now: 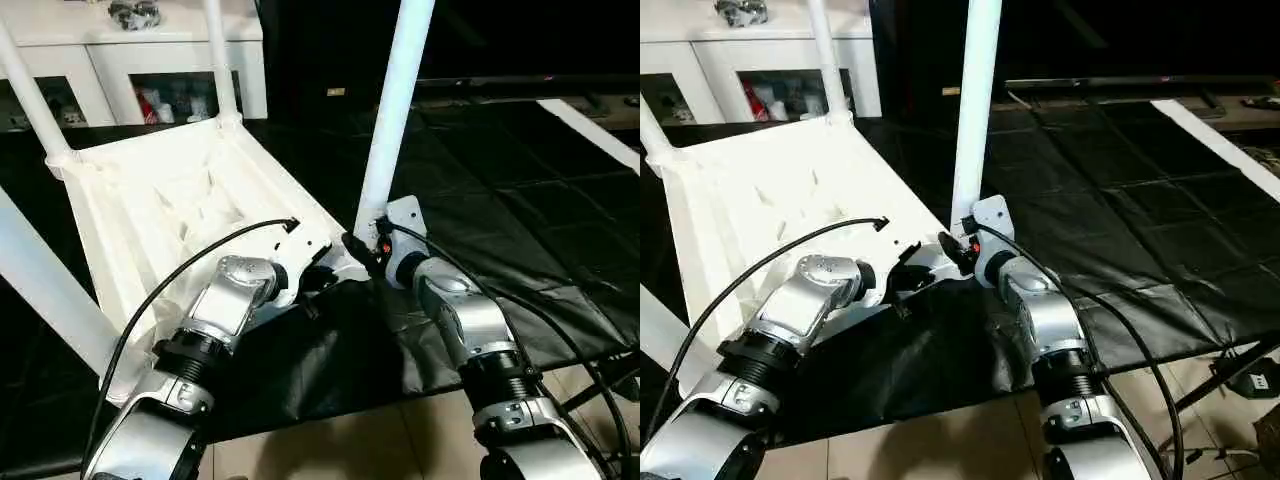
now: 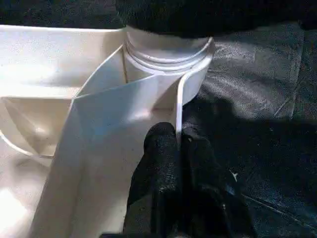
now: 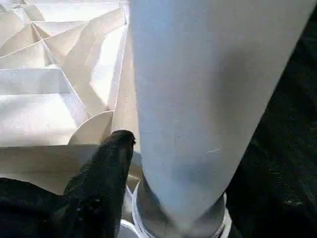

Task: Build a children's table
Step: Rotate leg to tighten

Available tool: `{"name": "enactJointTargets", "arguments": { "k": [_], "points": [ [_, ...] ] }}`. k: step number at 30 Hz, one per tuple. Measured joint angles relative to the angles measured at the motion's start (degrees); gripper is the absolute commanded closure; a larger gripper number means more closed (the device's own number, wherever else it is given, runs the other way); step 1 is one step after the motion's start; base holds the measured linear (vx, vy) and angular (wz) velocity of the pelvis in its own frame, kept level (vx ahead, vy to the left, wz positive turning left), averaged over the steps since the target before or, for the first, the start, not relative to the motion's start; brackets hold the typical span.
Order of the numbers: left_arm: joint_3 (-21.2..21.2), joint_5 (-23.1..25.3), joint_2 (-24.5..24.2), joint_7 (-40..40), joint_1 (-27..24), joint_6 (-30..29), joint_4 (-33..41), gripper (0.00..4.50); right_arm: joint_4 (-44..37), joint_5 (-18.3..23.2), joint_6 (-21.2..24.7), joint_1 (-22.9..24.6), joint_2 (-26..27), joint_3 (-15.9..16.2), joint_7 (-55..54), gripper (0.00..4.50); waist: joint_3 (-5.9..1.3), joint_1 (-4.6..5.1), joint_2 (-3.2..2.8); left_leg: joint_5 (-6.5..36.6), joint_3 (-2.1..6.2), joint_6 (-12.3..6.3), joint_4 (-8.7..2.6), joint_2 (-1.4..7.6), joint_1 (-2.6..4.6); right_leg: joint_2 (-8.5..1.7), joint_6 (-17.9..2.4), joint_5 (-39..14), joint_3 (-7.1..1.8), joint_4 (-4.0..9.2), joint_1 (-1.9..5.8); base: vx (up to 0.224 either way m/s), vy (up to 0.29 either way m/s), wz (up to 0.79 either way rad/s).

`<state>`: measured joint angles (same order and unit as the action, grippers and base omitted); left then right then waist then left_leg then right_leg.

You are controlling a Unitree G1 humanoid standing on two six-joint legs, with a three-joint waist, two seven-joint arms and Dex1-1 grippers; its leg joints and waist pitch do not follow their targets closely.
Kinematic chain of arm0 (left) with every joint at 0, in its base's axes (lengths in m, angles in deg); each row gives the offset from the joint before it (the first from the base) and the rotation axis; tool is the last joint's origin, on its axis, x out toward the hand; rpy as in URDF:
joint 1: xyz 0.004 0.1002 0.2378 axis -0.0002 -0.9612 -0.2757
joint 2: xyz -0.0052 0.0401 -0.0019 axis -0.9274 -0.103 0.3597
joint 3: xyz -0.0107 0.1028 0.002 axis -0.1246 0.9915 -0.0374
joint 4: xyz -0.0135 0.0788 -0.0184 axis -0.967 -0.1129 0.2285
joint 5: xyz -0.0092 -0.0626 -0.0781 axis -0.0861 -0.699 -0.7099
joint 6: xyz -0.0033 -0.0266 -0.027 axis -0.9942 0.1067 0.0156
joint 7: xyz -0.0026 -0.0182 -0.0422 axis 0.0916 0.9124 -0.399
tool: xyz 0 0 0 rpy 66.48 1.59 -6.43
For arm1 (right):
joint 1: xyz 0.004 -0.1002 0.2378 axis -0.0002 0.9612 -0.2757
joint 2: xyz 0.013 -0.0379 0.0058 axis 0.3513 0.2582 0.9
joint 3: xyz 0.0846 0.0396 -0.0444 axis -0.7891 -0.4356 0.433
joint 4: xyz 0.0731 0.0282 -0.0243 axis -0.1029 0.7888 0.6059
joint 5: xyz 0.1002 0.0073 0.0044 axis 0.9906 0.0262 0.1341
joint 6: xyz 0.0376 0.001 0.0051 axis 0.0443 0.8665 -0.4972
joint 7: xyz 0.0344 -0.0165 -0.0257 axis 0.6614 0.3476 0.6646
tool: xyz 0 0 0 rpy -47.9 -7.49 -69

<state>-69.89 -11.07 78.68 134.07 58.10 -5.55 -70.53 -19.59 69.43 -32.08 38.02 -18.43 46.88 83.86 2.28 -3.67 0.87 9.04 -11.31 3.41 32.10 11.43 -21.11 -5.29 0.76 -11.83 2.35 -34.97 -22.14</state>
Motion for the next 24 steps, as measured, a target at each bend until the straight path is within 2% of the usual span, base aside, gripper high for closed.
{"name": "enactJointTargets", "arguments": {
  "k": [4,6,10,12,14,17,20,24],
  "points": [
    [1.33,-0.34,-2.37,4.20,-0.30,1.35,1.13,4.50,-0.06,1.29,-1.90,1.12,-4.07,1.54,8.12,1.04,0.03,-0.22,0.00,0.00,0.00,0.00,0.00,0.00,-0.12,0.00,0.00,0.00,0.01,0.05,-0.08,0.000,0.000,0.00],
    [2.38,-1.18,-4.01,8.34,-0.43,3.34,1.20,4.50,-0.46,2.05,-3.28,2.45,-7.67,3.33,14.63,0.83,0.06,-0.72,0.03,0.01,0.01,0.00,0.02,0.01,-0.29,0.00,0.00,0.00,0.04,0.08,-0.19,0.000,0.000,0.00],
    [3.84,-2.33,-7.41,14.98,-0.66,7.61,1.25,4.50,-2.10,4.71,-3.76,2.72,-12.13,4.02,25.69,0.60,0.07,-1.70,0.02,-0.02,0.02,-0.03,0.30,0.17,-0.99,0.04,0.00,0.05,0.19,-0.14,-0.77,0.000,0.000,0.00],
    [4.17,-2.42,-8.63,17.38,-0.69,8.93,1.13,4.50,-2.69,5.76,-3.76,2.71,-12.93,4.20,29.34,0.51,0.07,-2.11,0.01,-0.02,0.01,-0.04,0.39,0.21,-1.04,0.04,0.00,0.05,0.23,-0.18,-0.78,0.000,0.000,0.00],
    [5.46,-2.70,-11.63,22.68,-0.71,12.68,0.81,4.50,-3.02,7.72,-3.73,2.68,-16.96,6.05,37.37,0.19,0.09,-2.87,0.00,0.02,0.00,-0.09,0.54,0.22,-1.16,0.02,-0.02,0.06,0.24,-0.16,-0.78,0.000,0.000,0.00],
    [6.63,-3.44,-15.14,28.82,-0.78,16.73,0.38,4.50,-3.10,9.06,-3.73,2.58,-21.14,7.63,46.15,0.19,0.11,-3.79,0.04,0.06,-0.02,-0.13,0.68,0.26,-1.19,0.01,-0.03,0.07,0.26,-0.21,-0.74,0.000,0.000,0.00],
    [7.45,-3.45,-16.13,31.89,-0.68,19.82,-0.32,4.50,-2.95,9.66,-3.80,2.30,-21.57,8.58,51.18,0.19,0.11,-4.52,0.04,0.06,-0.04,-0.14,0.82,0.28,-1.18,-0.01,-0.08,0.10,0.24,-0.30,-0.73,0.000,0.000,0.00],
    [8.70,-3.53,-17.05,35.12,-0.63,23.22,-0.82,4.50,-2.27,10.03,-4.73,1.03,-21.71,9.49,55.21,0.19,0.11,-4.92,0.07,0.06,-0.08,-0.15,0.96,0.35,-1.19,-0.01,-0.09,0.10,0.25,-0.41,-0.68,0.000,0.000,0.00]
  ]
}}
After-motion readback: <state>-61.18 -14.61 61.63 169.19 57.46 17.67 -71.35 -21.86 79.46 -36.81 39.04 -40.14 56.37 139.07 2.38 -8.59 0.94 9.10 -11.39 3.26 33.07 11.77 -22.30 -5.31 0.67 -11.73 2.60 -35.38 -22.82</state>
